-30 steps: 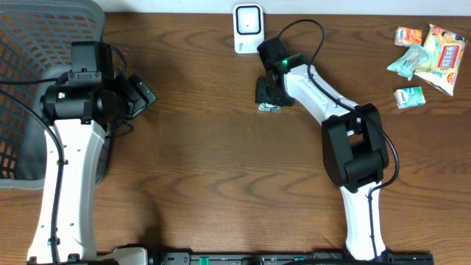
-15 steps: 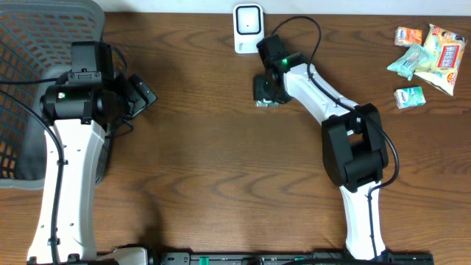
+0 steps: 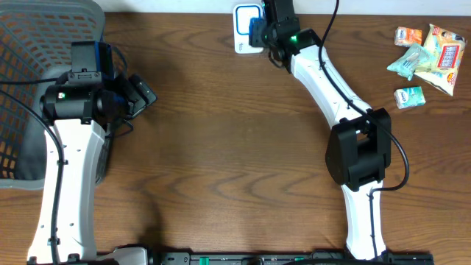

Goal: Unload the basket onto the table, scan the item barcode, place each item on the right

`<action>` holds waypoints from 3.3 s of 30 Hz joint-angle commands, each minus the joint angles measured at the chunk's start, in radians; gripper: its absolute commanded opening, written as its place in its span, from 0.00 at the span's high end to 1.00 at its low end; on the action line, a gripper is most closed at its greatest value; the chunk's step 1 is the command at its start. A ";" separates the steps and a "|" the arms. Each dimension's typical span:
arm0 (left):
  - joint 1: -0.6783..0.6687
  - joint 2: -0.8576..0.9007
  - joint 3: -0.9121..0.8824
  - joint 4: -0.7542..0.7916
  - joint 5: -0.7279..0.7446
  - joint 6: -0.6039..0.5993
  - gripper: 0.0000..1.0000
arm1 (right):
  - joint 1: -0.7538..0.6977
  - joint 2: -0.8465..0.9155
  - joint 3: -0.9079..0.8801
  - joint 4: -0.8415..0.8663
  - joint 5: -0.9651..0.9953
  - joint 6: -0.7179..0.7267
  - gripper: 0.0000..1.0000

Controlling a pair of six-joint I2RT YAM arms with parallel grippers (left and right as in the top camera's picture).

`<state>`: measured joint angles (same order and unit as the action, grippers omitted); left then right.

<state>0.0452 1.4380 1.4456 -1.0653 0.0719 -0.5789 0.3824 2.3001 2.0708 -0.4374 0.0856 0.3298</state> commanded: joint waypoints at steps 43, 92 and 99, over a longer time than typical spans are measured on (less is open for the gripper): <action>0.005 0.001 -0.002 0.000 -0.013 -0.001 0.02 | -0.178 -0.071 0.061 0.056 0.148 -0.062 0.37; 0.005 0.001 -0.002 0.000 -0.013 -0.001 0.02 | -0.114 0.261 0.055 -0.236 0.035 -0.206 0.37; 0.005 0.000 -0.002 0.000 -0.013 -0.001 0.02 | -0.194 0.223 0.055 -0.319 0.044 -0.203 0.45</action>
<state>0.0452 1.4380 1.4456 -1.0657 0.0719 -0.5789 0.2451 2.5320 2.1403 -0.7162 0.0910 0.1215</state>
